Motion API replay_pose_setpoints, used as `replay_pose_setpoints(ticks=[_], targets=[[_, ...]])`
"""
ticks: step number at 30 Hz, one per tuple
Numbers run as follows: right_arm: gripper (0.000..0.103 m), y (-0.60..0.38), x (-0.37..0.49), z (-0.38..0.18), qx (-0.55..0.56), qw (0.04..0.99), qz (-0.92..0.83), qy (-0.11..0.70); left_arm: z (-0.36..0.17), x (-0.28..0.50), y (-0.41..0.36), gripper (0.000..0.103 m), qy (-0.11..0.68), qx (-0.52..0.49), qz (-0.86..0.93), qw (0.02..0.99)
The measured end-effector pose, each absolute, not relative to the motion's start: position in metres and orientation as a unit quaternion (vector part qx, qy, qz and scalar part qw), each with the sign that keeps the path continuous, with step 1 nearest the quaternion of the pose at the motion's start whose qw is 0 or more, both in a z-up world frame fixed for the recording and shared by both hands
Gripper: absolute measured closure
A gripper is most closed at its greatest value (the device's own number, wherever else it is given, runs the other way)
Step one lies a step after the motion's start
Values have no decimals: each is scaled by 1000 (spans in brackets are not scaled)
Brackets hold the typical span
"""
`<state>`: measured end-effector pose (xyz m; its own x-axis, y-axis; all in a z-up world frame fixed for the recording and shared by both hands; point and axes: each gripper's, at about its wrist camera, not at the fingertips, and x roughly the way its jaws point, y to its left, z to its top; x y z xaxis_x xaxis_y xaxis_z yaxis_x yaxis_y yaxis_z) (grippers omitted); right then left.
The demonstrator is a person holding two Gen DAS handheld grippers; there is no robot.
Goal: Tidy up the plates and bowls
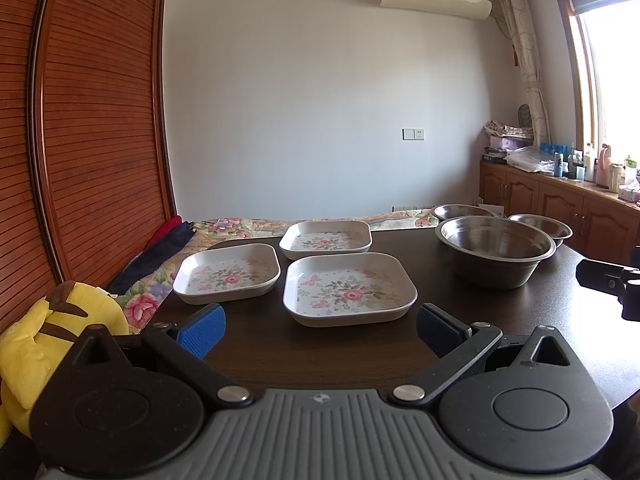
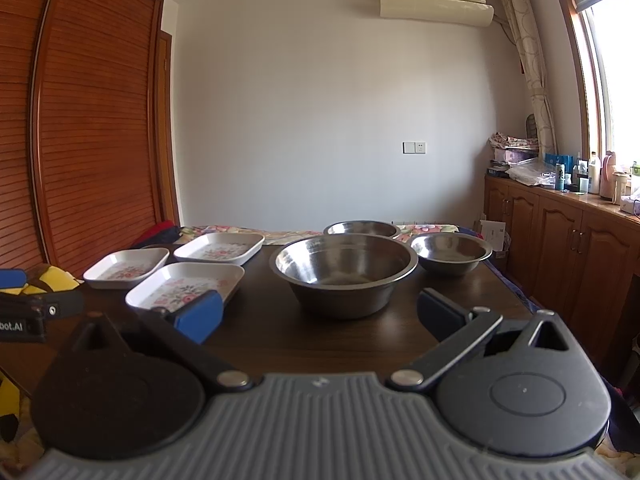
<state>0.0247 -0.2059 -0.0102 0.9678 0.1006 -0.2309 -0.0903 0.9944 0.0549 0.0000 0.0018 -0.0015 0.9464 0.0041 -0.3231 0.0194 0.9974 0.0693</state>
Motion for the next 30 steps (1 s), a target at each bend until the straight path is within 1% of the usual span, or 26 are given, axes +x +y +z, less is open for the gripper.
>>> replay_pose_setpoints(ticks=[30], targets=[[0,-208,24,-11,21,992,48,117,1,-1,2,0,163,36,-5,986]])
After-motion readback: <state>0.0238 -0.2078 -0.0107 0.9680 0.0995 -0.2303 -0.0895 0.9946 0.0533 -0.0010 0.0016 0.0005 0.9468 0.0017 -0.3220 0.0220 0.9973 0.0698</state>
